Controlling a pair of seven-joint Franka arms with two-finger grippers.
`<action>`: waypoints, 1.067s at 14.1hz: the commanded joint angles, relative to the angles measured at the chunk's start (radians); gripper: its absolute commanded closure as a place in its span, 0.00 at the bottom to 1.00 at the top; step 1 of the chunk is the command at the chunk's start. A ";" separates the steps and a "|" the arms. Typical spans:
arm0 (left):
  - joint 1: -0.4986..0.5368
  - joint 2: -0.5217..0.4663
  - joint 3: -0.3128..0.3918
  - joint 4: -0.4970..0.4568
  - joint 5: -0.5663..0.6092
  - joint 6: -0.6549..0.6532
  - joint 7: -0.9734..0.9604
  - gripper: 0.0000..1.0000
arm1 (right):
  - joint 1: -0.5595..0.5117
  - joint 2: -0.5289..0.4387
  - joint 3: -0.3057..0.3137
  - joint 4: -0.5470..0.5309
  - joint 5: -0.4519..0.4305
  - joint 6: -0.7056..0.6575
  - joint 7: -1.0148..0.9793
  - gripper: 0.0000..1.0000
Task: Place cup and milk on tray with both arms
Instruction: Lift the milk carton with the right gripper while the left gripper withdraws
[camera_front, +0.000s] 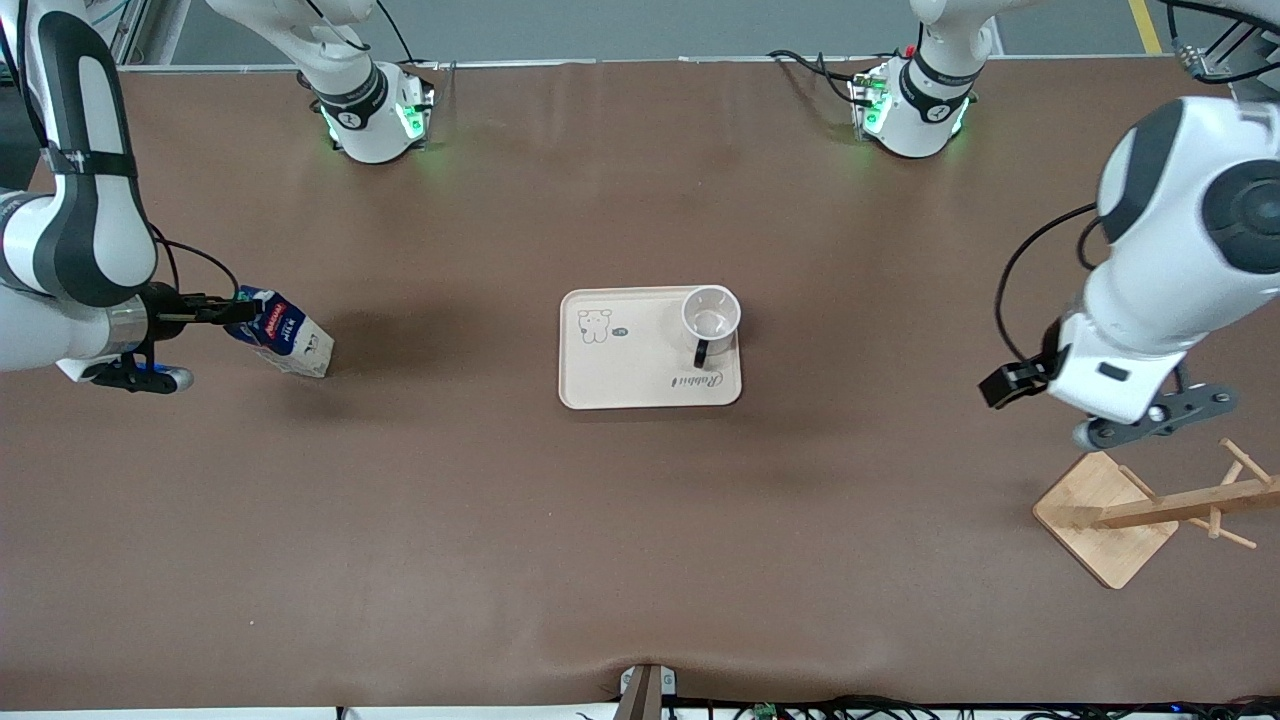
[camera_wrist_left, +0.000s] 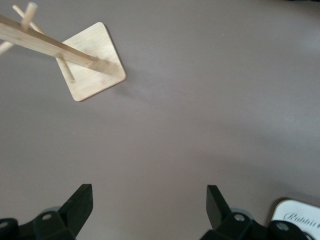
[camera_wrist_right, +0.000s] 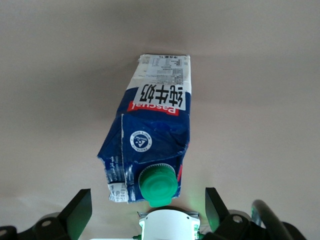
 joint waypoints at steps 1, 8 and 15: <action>0.039 -0.047 -0.005 0.007 -0.032 -0.051 0.097 0.00 | 0.006 -0.054 0.000 -0.091 0.017 0.071 0.019 0.00; -0.200 -0.171 0.423 0.003 -0.268 -0.126 0.324 0.00 | 0.012 -0.123 0.000 -0.248 0.017 0.250 0.017 0.31; -0.246 -0.366 0.551 -0.176 -0.320 -0.134 0.521 0.00 | 0.063 -0.125 0.000 -0.167 0.015 0.143 0.019 1.00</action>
